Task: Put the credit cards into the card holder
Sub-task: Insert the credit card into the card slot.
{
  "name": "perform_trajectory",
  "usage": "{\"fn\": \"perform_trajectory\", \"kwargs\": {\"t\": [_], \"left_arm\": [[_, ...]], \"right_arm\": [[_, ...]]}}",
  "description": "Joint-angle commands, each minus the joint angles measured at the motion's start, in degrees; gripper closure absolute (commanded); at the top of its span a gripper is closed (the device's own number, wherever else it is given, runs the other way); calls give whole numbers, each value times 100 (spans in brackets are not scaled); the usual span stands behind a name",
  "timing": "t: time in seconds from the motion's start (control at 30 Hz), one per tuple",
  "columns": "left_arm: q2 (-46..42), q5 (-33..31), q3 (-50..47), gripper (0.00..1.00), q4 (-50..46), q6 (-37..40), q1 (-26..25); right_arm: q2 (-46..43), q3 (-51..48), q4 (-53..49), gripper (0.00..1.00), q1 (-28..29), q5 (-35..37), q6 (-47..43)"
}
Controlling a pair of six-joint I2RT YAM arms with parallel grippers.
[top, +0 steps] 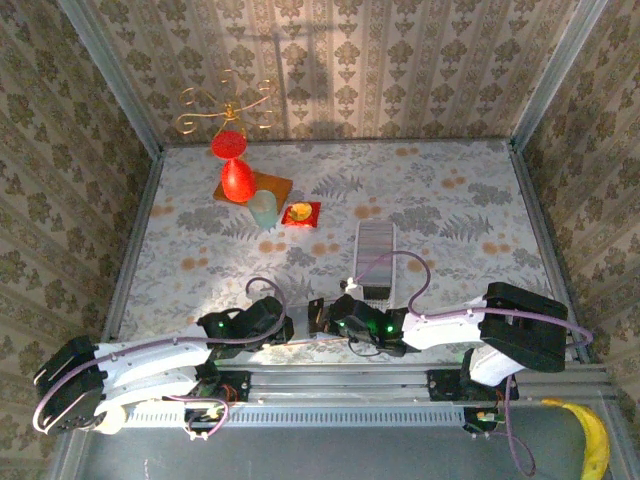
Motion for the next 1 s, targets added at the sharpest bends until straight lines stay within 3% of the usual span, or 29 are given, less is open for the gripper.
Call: {"fn": "perform_trajectory", "kwargs": {"t": [0.0, 0.73, 0.97], "left_arm": [[18, 7, -130, 68, -144, -67, -35], [27, -2, -112, 70, -120, -62, -34], [27, 10, -111, 72, -117, -49, -42]], "right_arm": [[68, -80, 111, 100, 53, 44, 112], [61, 7, 55, 100, 81, -412, 310], [132, 72, 62, 100, 81, -273, 217]]}}
